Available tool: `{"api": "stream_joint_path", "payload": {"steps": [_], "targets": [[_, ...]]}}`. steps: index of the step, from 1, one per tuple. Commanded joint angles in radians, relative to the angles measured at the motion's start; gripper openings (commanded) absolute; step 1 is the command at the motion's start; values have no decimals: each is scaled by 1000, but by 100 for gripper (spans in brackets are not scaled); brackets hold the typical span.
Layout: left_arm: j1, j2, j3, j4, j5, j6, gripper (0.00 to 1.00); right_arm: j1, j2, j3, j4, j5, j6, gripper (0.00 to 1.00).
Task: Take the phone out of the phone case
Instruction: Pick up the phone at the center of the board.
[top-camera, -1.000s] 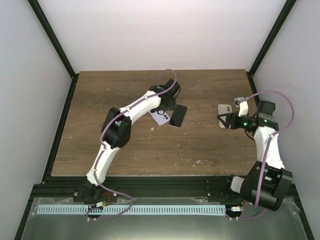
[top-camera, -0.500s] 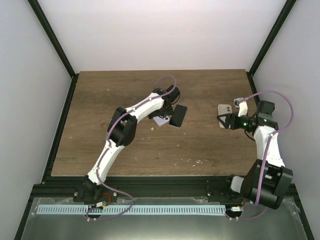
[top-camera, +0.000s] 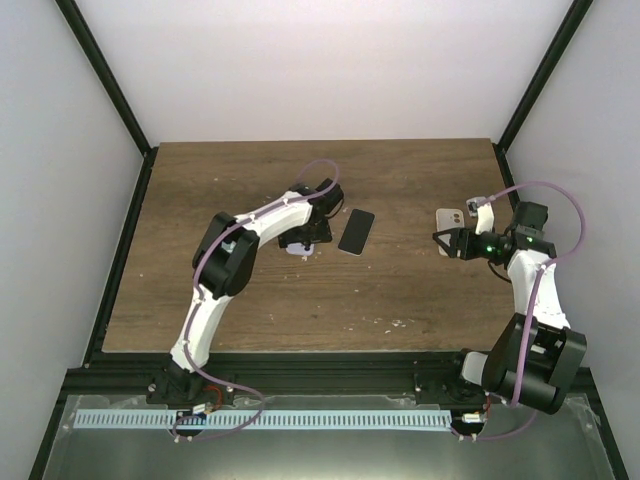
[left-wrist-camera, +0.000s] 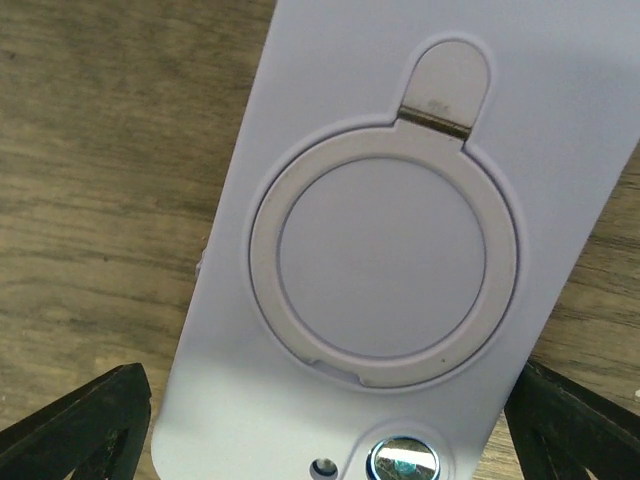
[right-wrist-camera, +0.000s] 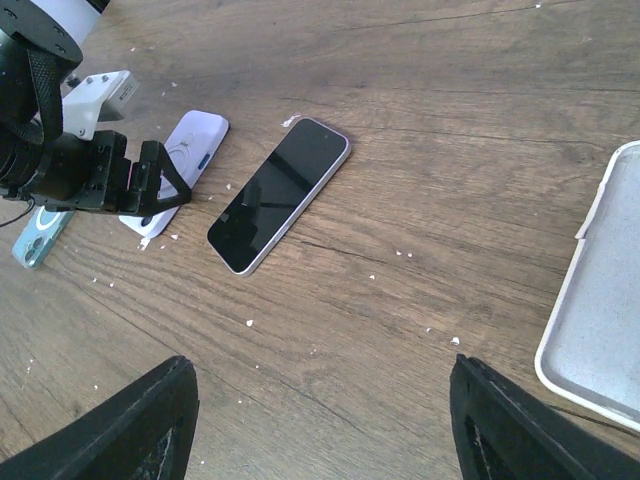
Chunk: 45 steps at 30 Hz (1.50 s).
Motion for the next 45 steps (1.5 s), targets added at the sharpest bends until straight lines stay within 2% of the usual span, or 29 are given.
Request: {"api": "stream_joint_path", "payload": {"steps": [1, 7, 16, 20, 23, 26, 31, 39, 45], "targets": [[22, 55, -31, 15, 38, 120, 98, 6, -12, 12, -10, -15, -12, 70], [52, 41, -79, 68, 88, 239, 97, 6, -8, 12, -10, -12, -11, 70], [83, -7, -214, 181, 175, 388, 90, 6, -9, 12, -8, -8, -9, 71], [84, 6, -250, 187, 181, 412, 80, 6, -4, 13, -7, -6, -5, 71], [83, -13, -283, 193, 166, 423, 65, 6, 7, 15, -9, -4, -4, 71], [76, -75, -323, 196, 135, 432, 54, 6, 13, 19, -13, -9, -13, 71], [41, -244, -412, 251, 144, 472, 46, 7, 10, 13, -1, -29, -42, 70], [-45, -441, -559, 299, 249, 488, 40, 27, -62, -6, -34, -114, -181, 62], [-104, -576, -639, 326, 356, 485, 38, 187, -164, -26, -51, -54, -309, 54]]}}
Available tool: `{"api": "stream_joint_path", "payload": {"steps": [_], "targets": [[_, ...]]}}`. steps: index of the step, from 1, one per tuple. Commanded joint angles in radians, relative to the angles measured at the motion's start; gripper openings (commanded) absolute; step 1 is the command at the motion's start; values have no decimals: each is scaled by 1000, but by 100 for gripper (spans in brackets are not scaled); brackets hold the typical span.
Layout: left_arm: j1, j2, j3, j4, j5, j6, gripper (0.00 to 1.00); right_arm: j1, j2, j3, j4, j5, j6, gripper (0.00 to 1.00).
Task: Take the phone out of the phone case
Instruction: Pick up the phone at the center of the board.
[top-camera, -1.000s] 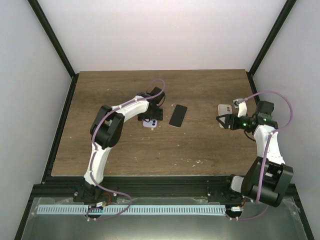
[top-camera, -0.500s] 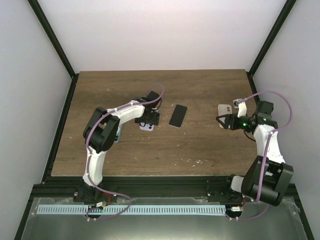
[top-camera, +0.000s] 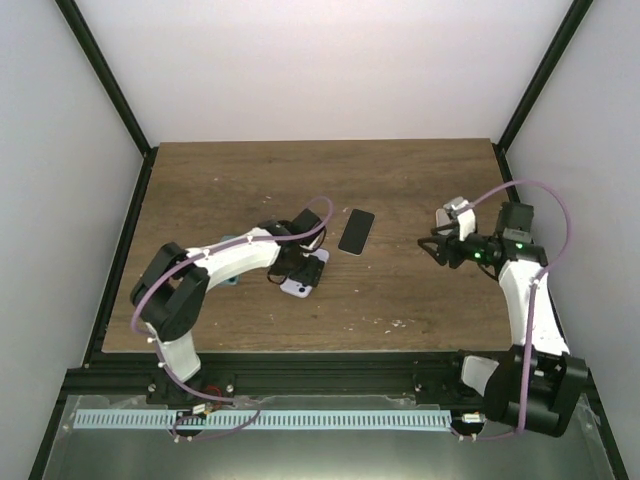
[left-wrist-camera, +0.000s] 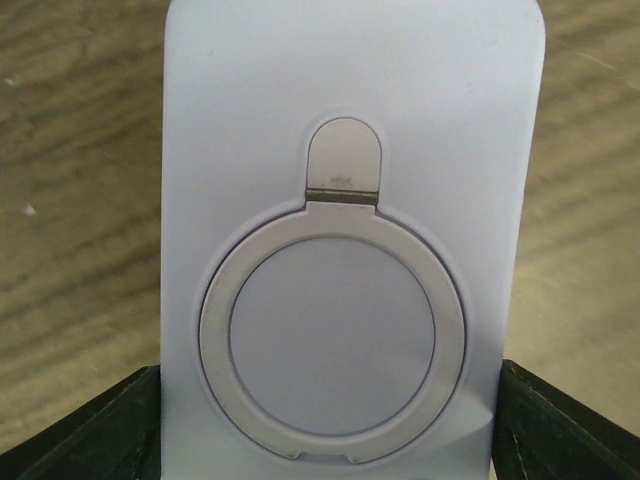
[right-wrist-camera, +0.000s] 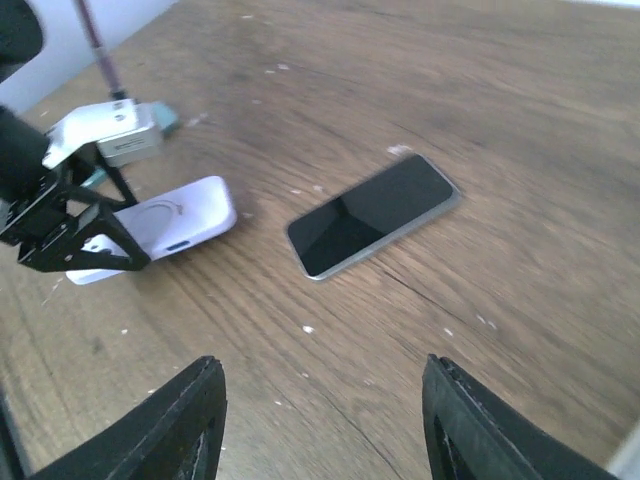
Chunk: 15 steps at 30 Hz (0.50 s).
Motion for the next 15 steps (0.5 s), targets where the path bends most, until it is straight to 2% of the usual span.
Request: {"api": "stream_joint_path", "payload": {"steps": [1, 6, 15], "targets": [[-32, -118, -30, 38, 103, 15, 38, 147, -81, -6, -20, 42, -140, 53], [-42, -197, -71, 43, 205, 36, 38, 364, -117, 69, -98, 189, -262, 51], [-46, -274, -83, 21, 404, 98, 38, 610, -139, 211, -179, 430, -520, 48]]}}
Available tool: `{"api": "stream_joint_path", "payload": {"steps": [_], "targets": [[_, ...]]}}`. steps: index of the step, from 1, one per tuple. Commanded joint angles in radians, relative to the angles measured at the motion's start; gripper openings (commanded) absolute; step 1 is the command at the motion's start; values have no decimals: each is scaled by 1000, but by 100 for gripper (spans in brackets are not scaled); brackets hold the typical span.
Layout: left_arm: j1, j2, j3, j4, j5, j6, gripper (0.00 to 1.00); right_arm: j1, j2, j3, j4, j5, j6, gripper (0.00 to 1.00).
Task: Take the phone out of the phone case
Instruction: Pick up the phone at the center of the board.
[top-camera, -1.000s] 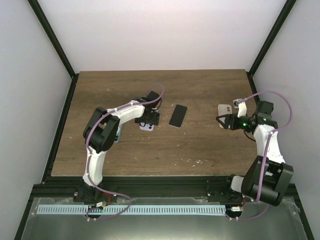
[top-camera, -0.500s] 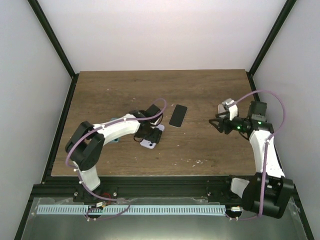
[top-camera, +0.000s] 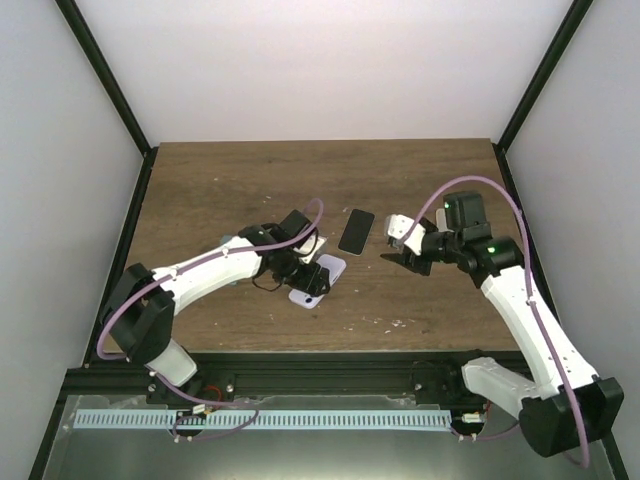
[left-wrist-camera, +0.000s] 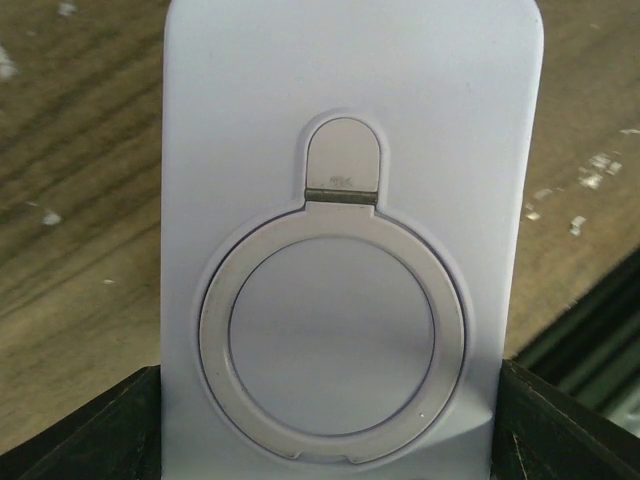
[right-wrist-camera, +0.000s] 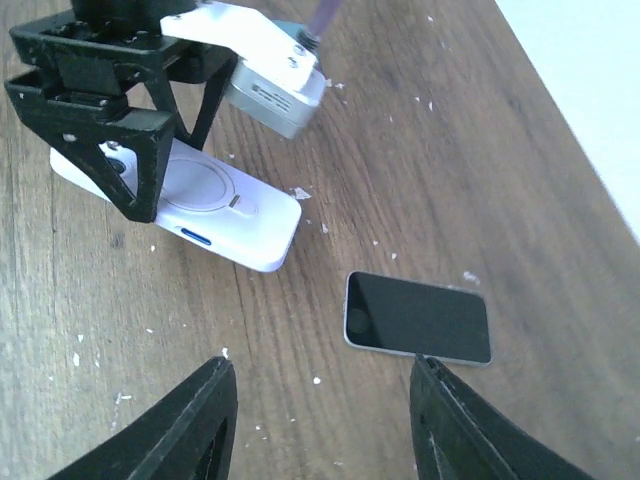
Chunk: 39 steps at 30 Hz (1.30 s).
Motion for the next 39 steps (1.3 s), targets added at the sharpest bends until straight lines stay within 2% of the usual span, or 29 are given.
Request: {"api": "stream_joint_path", "payload": {"steps": [1, 6, 12, 18, 25, 29, 34, 36, 39], "targets": [[-5, -63, 6, 14, 148, 50, 38, 122, -24, 61, -59, 166, -195, 50], [-5, -58, 10, 5, 228, 62, 38, 347, -23, 34, -56, 347, -239, 59], [-7, -39, 41, -12, 287, 73, 37, 562, 11, -86, 30, 575, -247, 61], [-9, -40, 49, -14, 374, 80, 36, 584, 50, -160, 199, 691, -264, 60], [-16, -17, 59, -30, 411, 90, 34, 588, 75, -177, 261, 678, -259, 59], [-17, -15, 64, -21, 439, 99, 34, 615, 74, -192, 236, 635, -269, 50], [-18, -16, 80, -16, 470, 118, 37, 649, 71, -191, 218, 622, -234, 19], [-17, -18, 91, -24, 456, 128, 48, 649, 58, -195, 222, 628, -233, 10], [-17, -33, 112, -49, 369, 149, 78, 650, 24, -205, 220, 644, -237, 3]]}}
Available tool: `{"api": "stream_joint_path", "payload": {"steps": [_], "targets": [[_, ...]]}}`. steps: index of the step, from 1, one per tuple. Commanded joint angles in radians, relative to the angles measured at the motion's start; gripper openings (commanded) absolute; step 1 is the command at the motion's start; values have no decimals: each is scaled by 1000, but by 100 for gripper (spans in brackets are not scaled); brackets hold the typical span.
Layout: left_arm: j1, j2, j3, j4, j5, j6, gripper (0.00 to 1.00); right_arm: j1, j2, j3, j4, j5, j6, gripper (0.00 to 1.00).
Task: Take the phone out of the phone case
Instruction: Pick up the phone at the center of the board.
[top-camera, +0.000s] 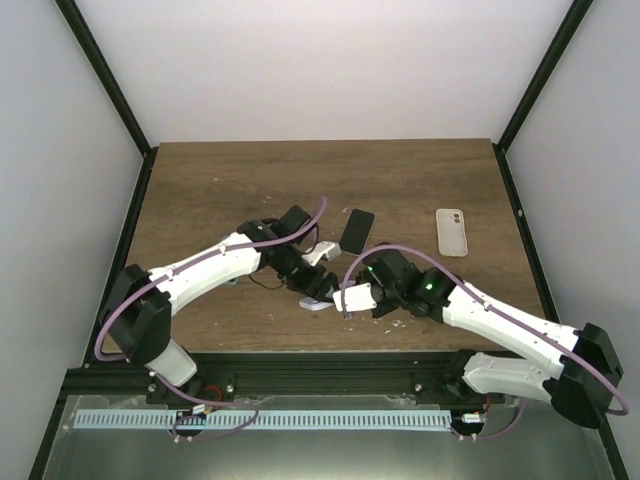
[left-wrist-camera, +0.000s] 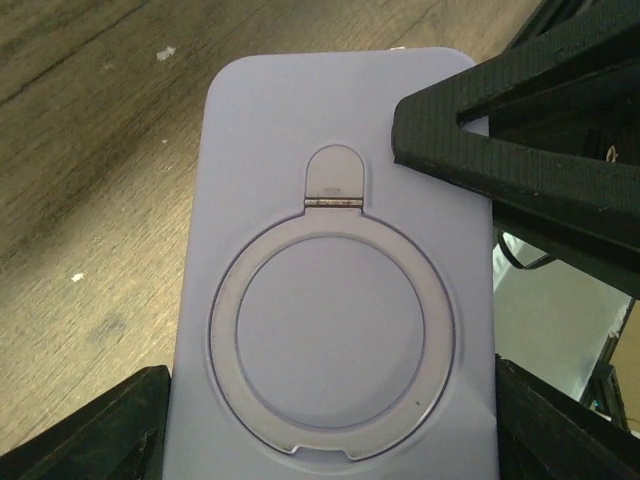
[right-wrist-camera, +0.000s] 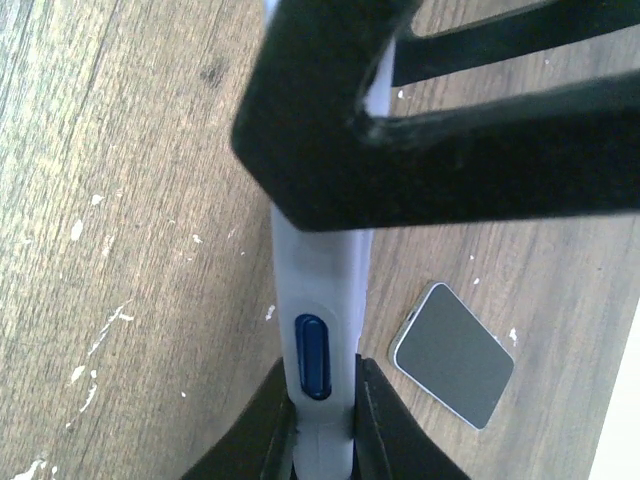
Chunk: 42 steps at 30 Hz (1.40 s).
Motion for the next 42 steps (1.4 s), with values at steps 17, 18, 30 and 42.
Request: {"api": "stream_joint_path", "payload": {"steps": [17, 18, 30, 42], "targets": [[26, -511, -270, 609, -307, -90, 100, -285, -134, 52, -77, -515, 399, 1], [26, -536, -304, 665, -301, -112, 100, -327, -126, 77, -87, -592, 436, 1], [25, -674, -639, 1271, -101, -202, 80, -499, -12, 219, -195, -1134, 618, 1], [12, -577, -558, 1306, 38, -212, 46, -500, 2, 230, -273, -1185, 570, 1]]}}
